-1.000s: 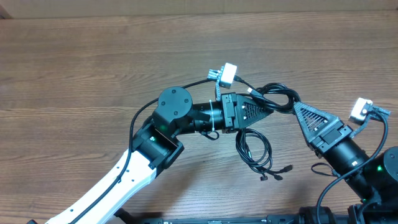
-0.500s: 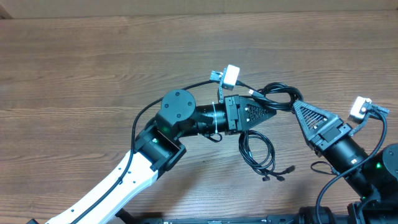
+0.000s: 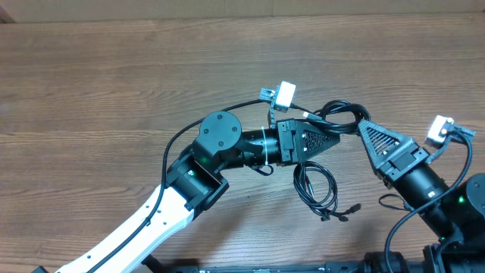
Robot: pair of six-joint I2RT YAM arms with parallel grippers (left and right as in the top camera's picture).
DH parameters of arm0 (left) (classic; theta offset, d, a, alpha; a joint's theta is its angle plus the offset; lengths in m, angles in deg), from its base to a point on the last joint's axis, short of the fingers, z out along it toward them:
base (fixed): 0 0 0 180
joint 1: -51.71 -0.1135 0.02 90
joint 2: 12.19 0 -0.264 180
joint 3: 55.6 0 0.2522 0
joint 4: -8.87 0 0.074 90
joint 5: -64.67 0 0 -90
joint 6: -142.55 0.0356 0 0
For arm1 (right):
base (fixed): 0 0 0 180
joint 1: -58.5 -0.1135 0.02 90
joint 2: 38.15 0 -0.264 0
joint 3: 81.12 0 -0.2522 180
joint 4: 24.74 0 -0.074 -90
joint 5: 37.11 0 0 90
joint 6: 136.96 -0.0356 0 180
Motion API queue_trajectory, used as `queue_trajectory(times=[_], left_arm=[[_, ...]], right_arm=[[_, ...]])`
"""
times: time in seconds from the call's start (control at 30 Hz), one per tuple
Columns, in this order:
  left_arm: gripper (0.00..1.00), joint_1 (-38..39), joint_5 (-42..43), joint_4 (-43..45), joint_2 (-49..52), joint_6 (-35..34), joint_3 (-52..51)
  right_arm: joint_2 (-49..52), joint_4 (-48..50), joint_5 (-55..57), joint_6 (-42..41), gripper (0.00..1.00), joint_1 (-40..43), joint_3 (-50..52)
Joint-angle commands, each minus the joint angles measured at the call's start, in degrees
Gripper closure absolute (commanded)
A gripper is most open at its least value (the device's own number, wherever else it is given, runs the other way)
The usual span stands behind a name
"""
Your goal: Untangle cables
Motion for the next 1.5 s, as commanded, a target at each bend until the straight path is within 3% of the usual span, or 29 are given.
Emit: queue_trajectory(times=[0.0, 0.07, 0.17, 0.4, 0.73, 1.17, 1.33, 1.43, 1.47], left_arm=[[0.96, 1.07, 0.92, 0.48, -0.17, 2.08, 1.01], [0.96, 1.07, 0.92, 0.50, -0.17, 2.67, 1.01], [0.96, 1.07, 0.90, 0.50, -0.17, 2.67, 1.01], [0.96, 0.20, 0.87, 0.50, -0.20, 4.98, 1.01], [0.96, -5.95, 5.49, 0.96, -0.20, 4.68, 1.01], [0.96, -6.27, 5.51, 3.10, -0.20, 7.37, 1.01], [0.96, -8.33, 7.93, 3.10, -0.20, 8.66, 1.01], [0.96, -10.32, 10.60, 3.10, -0.20, 8.68, 1.01], [0.96, -10.78, 11.34, 3.10, -0.20, 8.70, 1.01]], right_arm=[[1.44, 0.42, -0.48, -0.02, 0.85, 0.07, -0.87], [2.01, 0.42, -0.50, -0.02, 0.86, 0.07, -0.87], [2.43, 0.42, -0.48, 0.00, 0.96, 0.07, -0.87], [2.51, 0.17, -1.66, 2.38, 0.96, 0.07, -0.87], [2.56, -11.32, -2.32, 19.37, 0.96, 0.07, -0.87], [2.56, -15.47, -4.13, 25.38, 0.95, 0.07, -0.87], [2.56, -14.73, -6.19, 19.50, 0.74, 0.07, -0.87], [2.56, -11.69, -9.75, 19.52, 0.33, 0.07, -0.87], [2.56, -10.54, -10.71, 19.47, 0.25, 0.07, -0.87]])
